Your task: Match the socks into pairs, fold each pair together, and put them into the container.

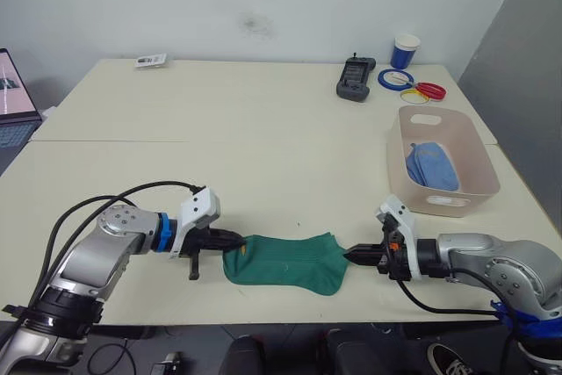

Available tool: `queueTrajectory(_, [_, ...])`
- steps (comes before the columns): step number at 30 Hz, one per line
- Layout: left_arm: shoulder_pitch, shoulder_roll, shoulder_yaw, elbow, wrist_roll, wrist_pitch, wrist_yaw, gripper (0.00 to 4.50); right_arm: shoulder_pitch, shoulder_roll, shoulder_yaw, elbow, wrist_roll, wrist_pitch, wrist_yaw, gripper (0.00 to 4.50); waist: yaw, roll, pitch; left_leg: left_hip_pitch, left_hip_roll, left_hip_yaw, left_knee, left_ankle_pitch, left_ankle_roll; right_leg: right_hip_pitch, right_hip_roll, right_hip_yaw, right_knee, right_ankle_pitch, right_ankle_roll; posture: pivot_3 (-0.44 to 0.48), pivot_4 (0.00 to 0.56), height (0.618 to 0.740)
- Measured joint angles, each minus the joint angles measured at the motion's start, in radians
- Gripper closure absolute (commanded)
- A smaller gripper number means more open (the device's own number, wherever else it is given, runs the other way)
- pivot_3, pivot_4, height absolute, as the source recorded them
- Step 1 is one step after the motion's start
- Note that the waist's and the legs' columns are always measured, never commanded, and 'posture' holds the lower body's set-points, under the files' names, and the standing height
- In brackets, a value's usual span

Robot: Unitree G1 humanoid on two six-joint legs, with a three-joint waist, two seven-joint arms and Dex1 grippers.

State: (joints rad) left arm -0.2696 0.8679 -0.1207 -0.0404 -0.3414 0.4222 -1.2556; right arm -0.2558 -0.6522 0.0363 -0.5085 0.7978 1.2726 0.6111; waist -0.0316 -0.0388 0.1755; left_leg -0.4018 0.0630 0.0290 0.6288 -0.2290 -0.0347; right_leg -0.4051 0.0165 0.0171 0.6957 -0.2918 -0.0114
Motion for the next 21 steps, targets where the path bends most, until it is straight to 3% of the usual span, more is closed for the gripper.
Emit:
queueTrajectory(1, [0.006,0.0,0.0,0.0,0.008,-0.009,0.001,4.31,0.0,-0.001,0.005,0.003,-0.002,-0.007,0.0,4.49,0.0,0.0,0.0,0.0,0.0,0.0,0.0,0.0,0.0,0.0,0.0,0.0,0.0,0.0,0.0,0.0,0.15,0.74])
queueTrajectory(3, [0.014,-0.001,0.0,0.0,0.011,-0.021,0.006,3.93,-0.003,-0.001,0.007,0.005,-0.011,-0.023,0.0,4.06,0.0,0.0,0.0,0.0,0.0,0.0,0.0,0.0,0.0,0.0,0.0,0.0,0.0,0.0,0.0,0.0,0.15,0.74])
queueTrajectory(9, [0.038,-0.002,0.038,-0.002,0.003,-0.029,0.021,1.93,-0.034,-0.01,0.003,0.016,-0.031,-0.068,0.008,2.04,0.0,0.0,0.0,0.0,0.0,0.0,0.0,0.0,0.0,0.0,0.0,0.0,0.0,0.0,0.0,0.0,0.15,0.74])
queueTrajectory(10, [0.046,0.003,0.051,-0.003,-0.004,-0.025,0.021,1.76,-0.04,-0.017,0.0,0.016,-0.032,-0.083,0.019,1.82,-0.001,0.0,0.0,0.0,0.0,0.0,0.0,0.0,0.0,0.0,0.0,0.0,0.0,0.0,0.0,0.0,0.15,0.74])
queueTrajectory(15, [0.057,0.008,0.163,-0.039,-0.092,0.011,0.022,1.76,-0.086,-0.044,0.051,0.015,-0.117,-0.263,0.109,1.82,-0.001,0.0,0.0,0.0,0.001,0.0,0.0,0.0,0.0,0.0,0.0,-0.001,0.0,0.0,0.0,0.0,0.15,0.74])
queueTrajectory(18, [0.048,-0.003,0.176,-0.088,-0.1,-0.033,0.022,2.36,-0.139,-0.003,0.189,0.037,-0.234,-0.418,0.15,2.4,-0.001,0.0,0.0,0.001,0.0,0.0,0.0,0.0,0.0,0.0,0.0,0.0,0.0,0.0,0.0,0.0,0.15,0.74])
queueTrajectory(21, [0.059,-0.05,0.117,-0.134,-0.08,-0.079,0.022,3.39,-0.176,0.048,0.352,0.145,-0.388,-0.603,0.206,3.48,0.0,0.0,0.0,0.0,0.0,0.001,0.0,0.0,0.0,0.0,0.0,0.0,0.0,0.0,0.0,0.0,0.15,0.74])
